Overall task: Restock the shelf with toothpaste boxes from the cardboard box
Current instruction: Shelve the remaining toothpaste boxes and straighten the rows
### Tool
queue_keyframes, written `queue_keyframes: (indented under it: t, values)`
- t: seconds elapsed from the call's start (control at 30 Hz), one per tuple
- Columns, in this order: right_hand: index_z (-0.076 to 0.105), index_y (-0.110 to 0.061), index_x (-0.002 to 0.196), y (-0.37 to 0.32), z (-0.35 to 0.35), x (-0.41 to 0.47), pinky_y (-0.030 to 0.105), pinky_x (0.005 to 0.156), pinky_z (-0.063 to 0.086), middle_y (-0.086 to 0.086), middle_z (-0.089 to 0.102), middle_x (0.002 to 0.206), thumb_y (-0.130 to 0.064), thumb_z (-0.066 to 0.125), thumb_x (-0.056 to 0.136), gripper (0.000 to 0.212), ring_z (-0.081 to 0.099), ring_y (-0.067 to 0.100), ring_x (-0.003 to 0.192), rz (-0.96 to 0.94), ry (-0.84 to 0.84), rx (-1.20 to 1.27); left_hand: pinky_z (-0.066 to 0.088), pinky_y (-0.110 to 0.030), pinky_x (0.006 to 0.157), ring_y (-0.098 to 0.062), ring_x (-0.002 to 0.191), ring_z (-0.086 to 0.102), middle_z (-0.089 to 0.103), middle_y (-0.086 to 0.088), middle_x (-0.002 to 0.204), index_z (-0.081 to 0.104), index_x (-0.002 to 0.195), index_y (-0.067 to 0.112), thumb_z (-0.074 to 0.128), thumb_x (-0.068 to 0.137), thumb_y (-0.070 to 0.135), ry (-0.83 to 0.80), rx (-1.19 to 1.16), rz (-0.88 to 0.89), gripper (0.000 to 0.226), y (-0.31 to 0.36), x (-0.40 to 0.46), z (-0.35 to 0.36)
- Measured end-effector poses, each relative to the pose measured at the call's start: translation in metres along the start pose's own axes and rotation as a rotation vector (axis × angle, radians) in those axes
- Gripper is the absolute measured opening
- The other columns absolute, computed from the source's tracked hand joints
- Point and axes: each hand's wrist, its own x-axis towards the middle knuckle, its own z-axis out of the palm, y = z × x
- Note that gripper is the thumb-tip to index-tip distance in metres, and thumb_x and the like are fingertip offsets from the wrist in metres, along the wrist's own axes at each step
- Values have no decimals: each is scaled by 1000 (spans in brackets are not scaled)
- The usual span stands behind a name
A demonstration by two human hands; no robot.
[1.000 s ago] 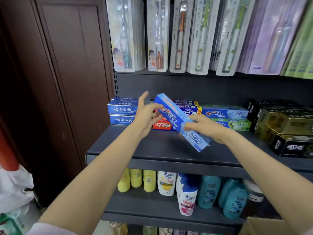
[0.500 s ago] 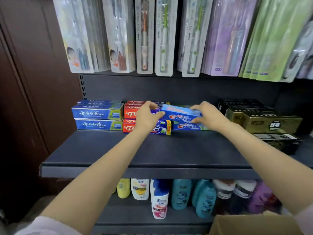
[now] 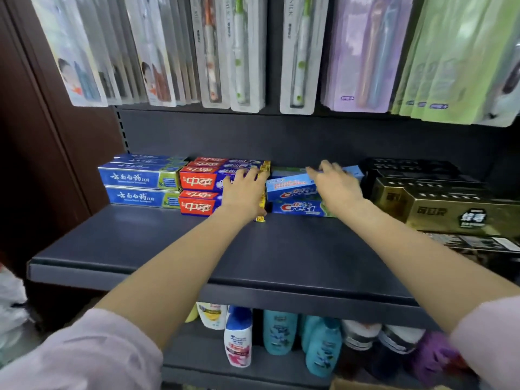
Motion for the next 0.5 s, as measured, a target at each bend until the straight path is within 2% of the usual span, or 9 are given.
queue_keyframes:
  t: [0.13,0.27,0.4,0.5]
  values:
    - [32,-26,143,12,-6,2,40,89,42,9,46,126,-14,59,89,62,46,27,121,-35,-74,17,20,-54,114,-30,143,20,24,-4,155,21,148,22,76,74,35,-9,-24,-32,93,4,-1,0]
    - [37,-22,140,10,2,-2,38,86,45,10,46,125,-13,57,90,55,48,28,119,0,-86,55,22,-53,113,-29,143,21,25,-4,154,23,148,21,75,77,32,-27,-85,-52,88,8,-1,-3]
    - [44,-13,135,5,14,-6,38,93,44,10,40,132,-6,64,83,56,42,27,126,76,-50,42,24,-51,113,-29,142,23,27,-4,153,25,147,20,73,79,32,-20,-90,-65,84,8,1,-6]
    - [37,-12,138,2,18,-8,40,99,40,12,37,136,-8,65,82,62,37,28,131,87,-63,53,23,-49,114,-29,143,22,26,-6,154,24,147,20,72,80,31,-30,-96,-63,83,9,-1,-6]
